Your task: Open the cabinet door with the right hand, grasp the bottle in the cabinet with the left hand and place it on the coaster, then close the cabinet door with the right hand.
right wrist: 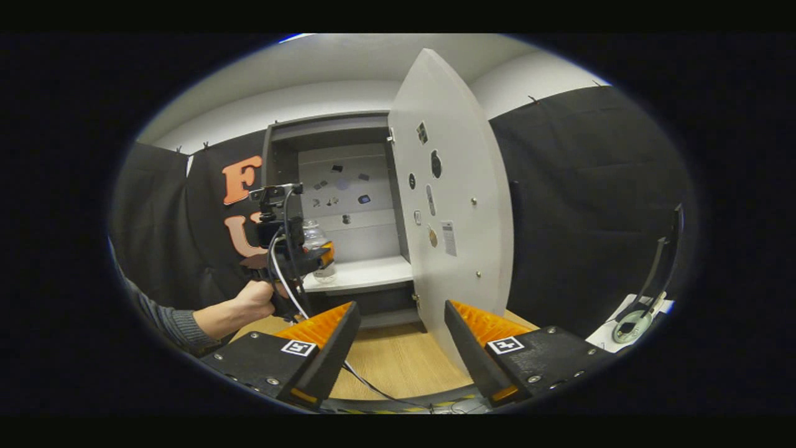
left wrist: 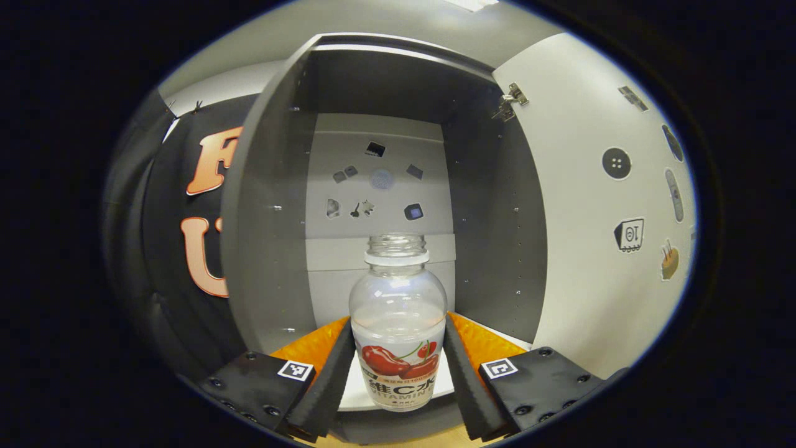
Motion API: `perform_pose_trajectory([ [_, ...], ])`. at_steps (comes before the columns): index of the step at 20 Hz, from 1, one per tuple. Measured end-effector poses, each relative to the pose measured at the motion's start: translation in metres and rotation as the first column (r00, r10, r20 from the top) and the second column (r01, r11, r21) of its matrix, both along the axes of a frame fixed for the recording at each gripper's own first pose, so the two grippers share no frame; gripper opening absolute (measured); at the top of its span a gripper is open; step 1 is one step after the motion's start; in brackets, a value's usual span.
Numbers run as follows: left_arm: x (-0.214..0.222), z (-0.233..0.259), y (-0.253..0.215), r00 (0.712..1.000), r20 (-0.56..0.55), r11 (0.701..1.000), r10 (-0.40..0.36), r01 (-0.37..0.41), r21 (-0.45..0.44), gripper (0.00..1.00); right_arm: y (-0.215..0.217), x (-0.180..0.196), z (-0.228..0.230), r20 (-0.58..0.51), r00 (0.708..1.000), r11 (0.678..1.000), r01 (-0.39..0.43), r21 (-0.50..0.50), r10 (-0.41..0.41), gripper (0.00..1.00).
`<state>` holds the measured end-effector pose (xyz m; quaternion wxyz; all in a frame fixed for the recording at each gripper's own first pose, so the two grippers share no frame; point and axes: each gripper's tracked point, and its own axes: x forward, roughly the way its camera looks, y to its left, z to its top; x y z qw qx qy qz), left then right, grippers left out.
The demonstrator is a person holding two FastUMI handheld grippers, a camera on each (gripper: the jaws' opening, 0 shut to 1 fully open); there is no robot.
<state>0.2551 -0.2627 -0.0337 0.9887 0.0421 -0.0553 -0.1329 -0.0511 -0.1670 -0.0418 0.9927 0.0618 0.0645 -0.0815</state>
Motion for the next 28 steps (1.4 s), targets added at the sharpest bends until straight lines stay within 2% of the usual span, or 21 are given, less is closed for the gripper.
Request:
perform_pose_trajectory([
  [1,-0.014,-0.001,0.006,1.0,0.003,1.0,0.008,-0.008,-0.001,0.83,0.0,-0.009,-0.001,0.003,1.0,1.0,-0.012,0.012,0.012,0.89],
  [2,-0.03,-0.005,0.014,1.0,0.005,1.0,0.019,-0.019,0.0,0.83,0.0,-0.016,-0.004,0.002,1.0,0.999,-0.023,0.022,0.023,0.85],
  [6,-0.08,-0.036,0.05,0.997,-0.011,0.997,0.081,-0.081,-0.008,0.84,0.002,-0.044,-0.02,-0.02,0.997,0.995,-0.07,0.065,0.072,0.85],
  [8,-0.1,-0.058,0.065,0.994,-0.032,0.994,0.108,-0.108,-0.006,0.82,0.003,-0.055,-0.025,-0.031,0.995,0.994,-0.088,0.072,0.091,0.86],
  [11,-0.126,-0.093,0.086,0.987,-0.037,0.987,0.159,-0.158,0.023,0.84,0.004,-0.068,-0.033,-0.05,0.992,0.992,-0.11,0.069,0.114,0.86],
  [15,-0.154,-0.156,0.103,0.98,-0.044,0.979,0.192,-0.189,0.074,0.83,0.008,-0.072,-0.049,-0.079,0.987,0.987,-0.13,0.096,0.138,0.86],
  [22,-0.167,-0.265,0.14,0.965,-0.123,0.971,0.23,-0.22,0.091,0.83,0.003,-0.073,-0.083,-0.157,0.979,0.989,-0.112,0.096,0.126,0.87],
  [25,-0.16,-0.295,0.162,0.955,-0.144,0.966,0.257,-0.251,0.061,0.83,0.006,-0.072,-0.094,-0.197,0.972,0.988,-0.105,0.115,0.126,0.88],
  [28,-0.155,-0.316,0.173,0.951,-0.161,0.964,0.264,-0.258,0.061,0.83,0.008,-0.068,-0.1,-0.222,0.967,0.991,-0.107,0.079,0.122,0.88],
])
